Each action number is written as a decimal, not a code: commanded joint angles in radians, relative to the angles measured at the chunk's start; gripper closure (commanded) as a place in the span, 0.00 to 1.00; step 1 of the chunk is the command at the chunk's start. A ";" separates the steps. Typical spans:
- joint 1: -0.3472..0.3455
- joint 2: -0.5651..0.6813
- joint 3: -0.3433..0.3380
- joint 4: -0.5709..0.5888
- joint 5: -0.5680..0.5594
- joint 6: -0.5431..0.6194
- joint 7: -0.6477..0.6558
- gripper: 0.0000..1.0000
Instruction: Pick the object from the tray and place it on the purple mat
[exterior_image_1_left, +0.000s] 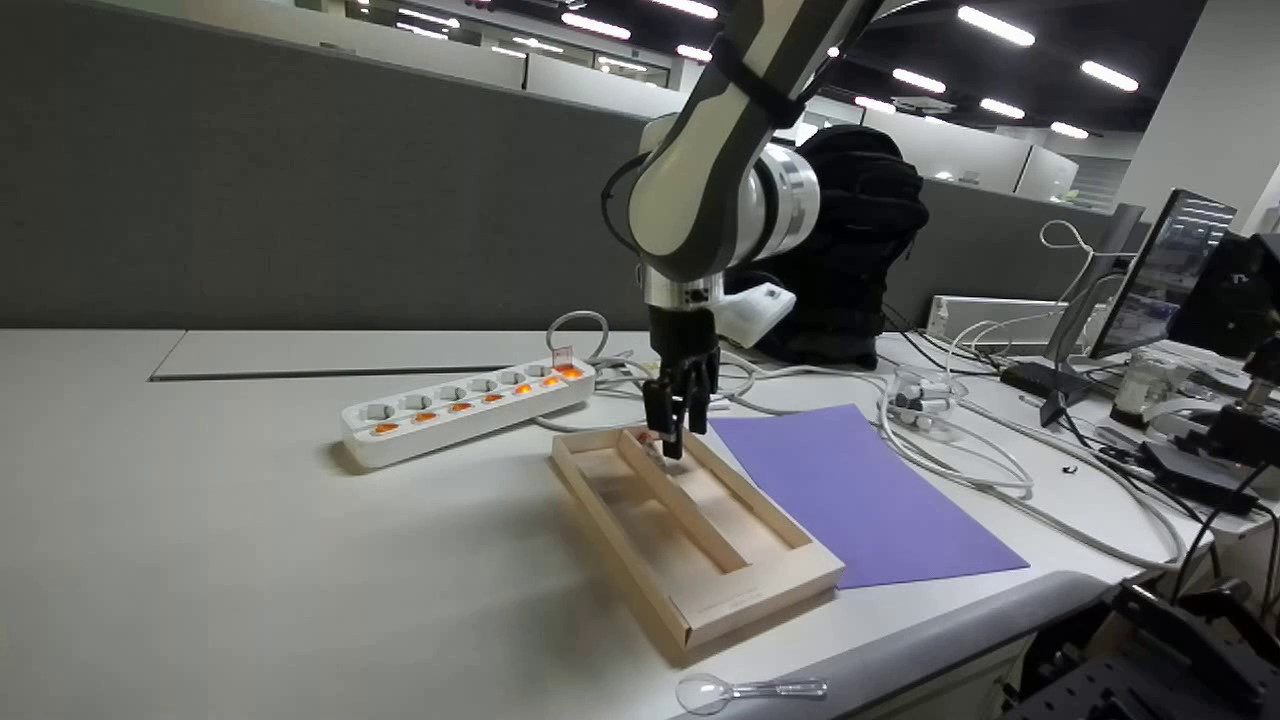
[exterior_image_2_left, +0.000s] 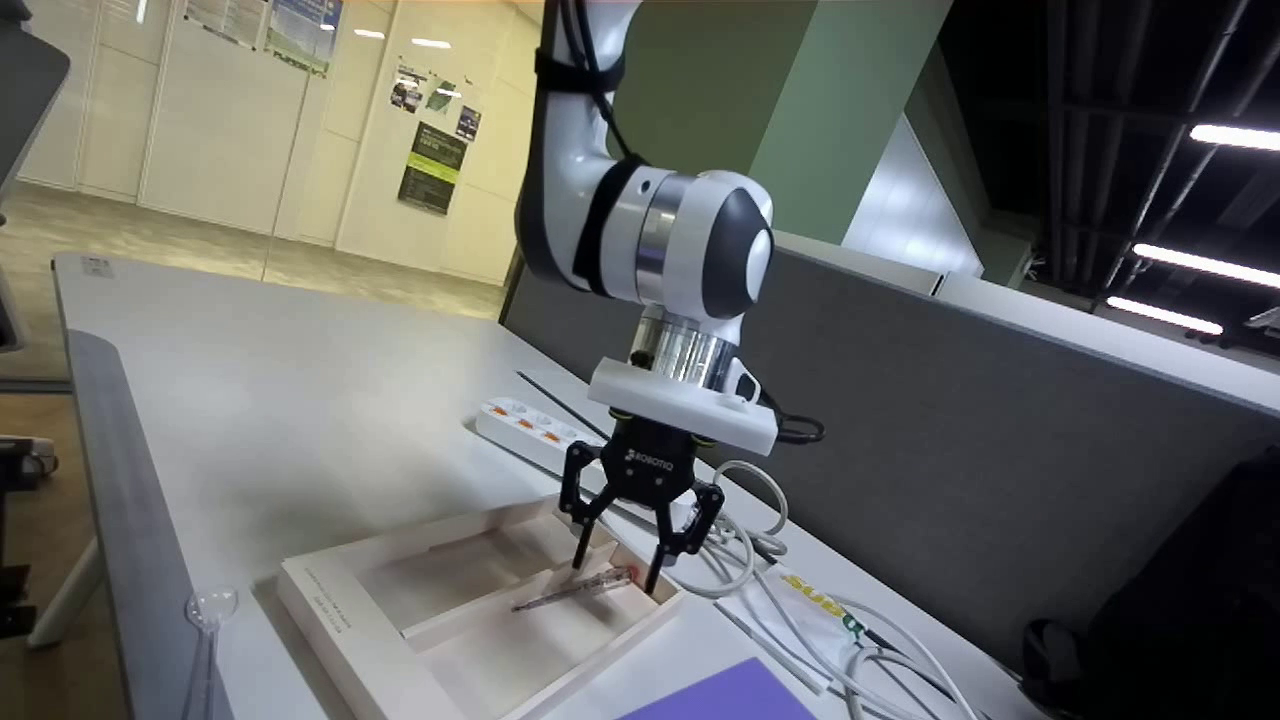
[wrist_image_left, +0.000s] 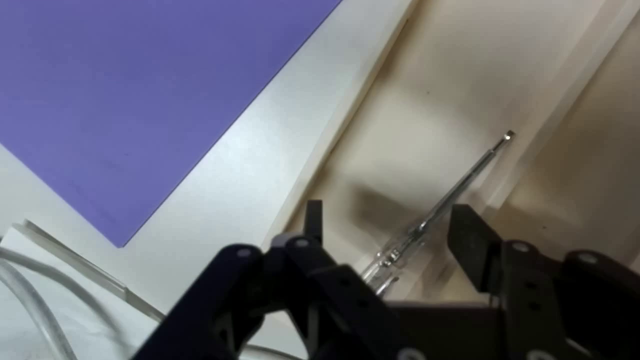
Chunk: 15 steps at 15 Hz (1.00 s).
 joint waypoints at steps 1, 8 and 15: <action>0.001 -0.005 -0.016 -0.008 -0.003 0.031 0.071 0.03; 0.027 0.028 -0.055 -0.003 0.005 0.152 0.214 0.00; 0.045 0.058 -0.071 -0.003 0.027 0.210 0.275 0.00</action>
